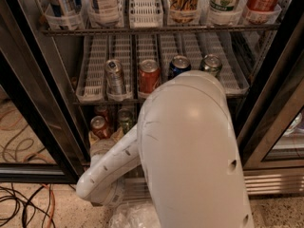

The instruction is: Pick coke can from bottom shelf of fridge

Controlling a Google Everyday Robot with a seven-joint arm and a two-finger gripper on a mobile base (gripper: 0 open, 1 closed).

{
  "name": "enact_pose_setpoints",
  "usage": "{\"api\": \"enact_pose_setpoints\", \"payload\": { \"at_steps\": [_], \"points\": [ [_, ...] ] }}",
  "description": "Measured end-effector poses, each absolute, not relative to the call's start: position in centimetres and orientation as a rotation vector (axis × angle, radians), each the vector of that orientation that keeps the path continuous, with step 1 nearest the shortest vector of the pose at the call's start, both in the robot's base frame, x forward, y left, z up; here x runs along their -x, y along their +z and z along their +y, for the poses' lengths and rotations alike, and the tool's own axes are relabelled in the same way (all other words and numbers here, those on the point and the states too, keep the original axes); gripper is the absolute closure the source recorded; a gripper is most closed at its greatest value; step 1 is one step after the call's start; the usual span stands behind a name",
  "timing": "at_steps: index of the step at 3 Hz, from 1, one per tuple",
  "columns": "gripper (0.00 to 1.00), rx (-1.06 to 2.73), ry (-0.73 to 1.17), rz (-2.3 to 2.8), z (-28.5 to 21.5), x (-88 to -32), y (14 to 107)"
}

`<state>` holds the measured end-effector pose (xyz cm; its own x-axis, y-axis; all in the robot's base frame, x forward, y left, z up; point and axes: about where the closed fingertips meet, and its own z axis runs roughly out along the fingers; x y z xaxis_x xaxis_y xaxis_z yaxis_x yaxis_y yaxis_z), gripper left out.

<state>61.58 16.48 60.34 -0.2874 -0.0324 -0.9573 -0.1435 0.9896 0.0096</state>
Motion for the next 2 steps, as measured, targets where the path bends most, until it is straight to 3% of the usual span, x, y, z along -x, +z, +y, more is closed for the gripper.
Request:
{"api": "enact_pose_setpoints", "payload": {
  "at_steps": [2],
  "points": [
    [0.26,0.145,0.088,1.852,17.47,-63.76,59.85]
  ]
}}
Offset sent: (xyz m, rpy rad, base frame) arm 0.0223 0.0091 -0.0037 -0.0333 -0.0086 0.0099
